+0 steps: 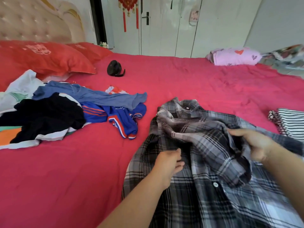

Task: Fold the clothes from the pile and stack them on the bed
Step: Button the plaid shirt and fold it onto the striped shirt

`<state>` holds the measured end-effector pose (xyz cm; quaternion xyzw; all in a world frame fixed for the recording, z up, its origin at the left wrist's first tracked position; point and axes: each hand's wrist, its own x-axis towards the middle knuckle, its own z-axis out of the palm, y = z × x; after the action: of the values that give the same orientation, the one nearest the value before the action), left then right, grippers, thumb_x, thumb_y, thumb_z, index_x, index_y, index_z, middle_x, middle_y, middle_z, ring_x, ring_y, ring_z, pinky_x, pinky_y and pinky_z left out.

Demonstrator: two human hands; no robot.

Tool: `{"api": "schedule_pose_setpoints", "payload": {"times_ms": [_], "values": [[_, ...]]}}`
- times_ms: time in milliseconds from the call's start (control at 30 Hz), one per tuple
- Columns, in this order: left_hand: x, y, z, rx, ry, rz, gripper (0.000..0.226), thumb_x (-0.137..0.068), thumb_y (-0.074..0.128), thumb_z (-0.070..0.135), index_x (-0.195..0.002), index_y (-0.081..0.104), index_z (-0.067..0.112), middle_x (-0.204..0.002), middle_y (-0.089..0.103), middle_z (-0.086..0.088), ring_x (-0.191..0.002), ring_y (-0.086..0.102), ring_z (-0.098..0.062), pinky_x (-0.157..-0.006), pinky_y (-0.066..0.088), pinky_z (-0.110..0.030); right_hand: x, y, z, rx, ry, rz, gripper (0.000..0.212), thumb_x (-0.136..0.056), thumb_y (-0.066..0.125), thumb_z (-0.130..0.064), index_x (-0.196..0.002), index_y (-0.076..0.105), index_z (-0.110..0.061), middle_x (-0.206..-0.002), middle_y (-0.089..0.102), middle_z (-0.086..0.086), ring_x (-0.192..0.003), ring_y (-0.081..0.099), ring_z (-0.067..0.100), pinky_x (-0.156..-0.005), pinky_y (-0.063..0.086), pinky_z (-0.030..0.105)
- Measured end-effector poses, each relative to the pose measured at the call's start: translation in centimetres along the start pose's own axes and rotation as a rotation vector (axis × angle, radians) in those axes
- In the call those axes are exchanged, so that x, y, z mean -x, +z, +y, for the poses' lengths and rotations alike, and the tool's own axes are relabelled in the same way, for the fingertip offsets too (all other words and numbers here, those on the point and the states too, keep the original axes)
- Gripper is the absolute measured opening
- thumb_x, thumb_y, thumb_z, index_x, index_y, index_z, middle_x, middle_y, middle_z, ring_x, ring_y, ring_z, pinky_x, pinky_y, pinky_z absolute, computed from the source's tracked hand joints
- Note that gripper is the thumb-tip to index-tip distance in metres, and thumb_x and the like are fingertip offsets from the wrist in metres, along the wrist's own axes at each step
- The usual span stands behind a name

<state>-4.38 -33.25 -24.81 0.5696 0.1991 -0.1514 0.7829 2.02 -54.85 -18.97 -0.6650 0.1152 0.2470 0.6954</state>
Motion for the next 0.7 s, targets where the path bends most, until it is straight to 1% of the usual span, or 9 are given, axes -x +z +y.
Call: {"api": "schedule_pose_setpoints", "payload": {"times_ms": [67,133,200,300,400,467,533,633,700], "values": [[-1.8,0.0,-0.2,0.180,-0.059,0.061,0.034,-0.095,0.053,0.022,-0.121,0.050,0.000,-0.123,0.054,-0.018,-0.100,0.057,-0.026,-0.085,0.048,-0.031,-0.5,-1.9,1.8,0.432,0.097,0.258,0.015,-0.076,0.071,-0.008,-0.077,0.063,0.005,-0.077,0.068,0.017,-0.076,0.067,0.033,-0.061,0.047,0.028],[-3.4,0.0,0.6,0.310,-0.047,0.088,0.043,-0.094,0.054,0.024,-0.129,0.046,0.000,-0.136,0.046,-0.022,-0.117,0.051,-0.030,-0.094,0.043,-0.035,-1.3,-3.3,2.5,1.013,0.082,0.445,0.021,-0.090,0.057,-0.014,-0.080,0.060,0.005,-0.088,0.062,0.019,-0.091,0.062,0.031,-0.060,0.038,0.026],[-4.7,0.1,1.6,0.418,-0.030,0.116,0.045,-0.093,0.055,0.025,-0.131,0.046,0.003,-0.140,0.042,-0.021,-0.128,0.043,-0.032,-0.104,0.037,-0.038,-1.6,-3.2,2.1,1.245,0.043,0.472,0.026,-0.091,0.056,-0.020,-0.086,0.062,0.005,-0.095,0.063,0.021,-0.101,0.060,0.030,-0.069,0.039,0.029],[-6.5,-0.2,2.7,0.512,-0.014,0.168,0.044,-0.091,0.058,0.030,-0.128,0.050,0.009,-0.135,0.048,-0.014,-0.128,0.043,-0.027,-0.107,0.035,-0.035,-3.1,-1.9,1.0,1.272,-0.076,0.506,0.021,-0.089,0.059,-0.022,-0.085,0.064,-0.002,-0.087,0.065,0.015,-0.097,0.061,0.031,-0.073,0.042,0.030],[-8.5,-0.6,3.4,0.630,0.024,0.228,0.039,-0.088,0.062,0.032,-0.120,0.055,0.011,-0.117,0.056,-0.009,-0.104,0.054,-0.022,-0.084,0.044,-0.029,-5.6,1.1,-0.1,1.158,-0.255,0.483,0.024,-0.087,0.059,-0.023,-0.108,0.065,-0.012,-0.109,0.067,0.008,-0.103,0.060,0.026,-0.084,0.043,0.029],[-9.8,-0.8,3.7,0.709,0.067,0.276,0.035,-0.087,0.063,0.029,-0.116,0.059,0.010,-0.114,0.062,-0.009,-0.088,0.058,-0.019,-0.069,0.048,-0.029,-7.5,3.8,-1.2,1.168,-0.365,0.404,0.024,-0.090,0.056,-0.024,-0.111,0.065,-0.016,-0.114,0.066,0.004,-0.106,0.059,0.022,-0.088,0.041,0.026],[-10.7,-1.2,3.8,0.766,0.108,0.368,0.032,-0.086,0.065,0.019,-0.115,0.060,0.007,-0.111,0.065,-0.010,-0.083,0.062,-0.021,-0.064,0.049,-0.029,-10.0,6.5,-2.3,1.168,-0.468,0.337,0.023,-0.092,0.052,-0.025,-0.108,0.066,-0.014,-0.113,0.067,0.004,-0.105,0.059,0.022,-0.087,0.042,0.026],[-10.8,-2.3,4.5,0.772,0.192,0.474,0.023,-0.085,0.060,-0.002,-0.108,0.061,-0.002,-0.092,0.066,-0.013,-0.068,0.064,-0.021,-0.063,0.054,-0.031,-14.7,9.9,-3.3,1.216,-0.502,0.262,0.032,-0.095,0.047,-0.028,-0.105,0.066,-0.004,-0.107,0.067,0.013,-0.102,0.059,0.029,-0.082,0.044,0.031],[-9.9,-3.2,5.0,0.659,0.202,0.446,0.019,-0.084,0.060,-0.005,-0.103,0.063,-0.003,-0.085,0.066,-0.010,-0.057,0.065,-0.016,-0.053,0.055,-0.026,-17.5,11.5,-3.3,1.279,-0.445,0.216,0.039,-0.095,0.045,-0.034,-0.109,0.062,-0.001,-0.109,0.064,0.018,-0.105,0.057,0.032,-0.083,0.043,0.034]]}}
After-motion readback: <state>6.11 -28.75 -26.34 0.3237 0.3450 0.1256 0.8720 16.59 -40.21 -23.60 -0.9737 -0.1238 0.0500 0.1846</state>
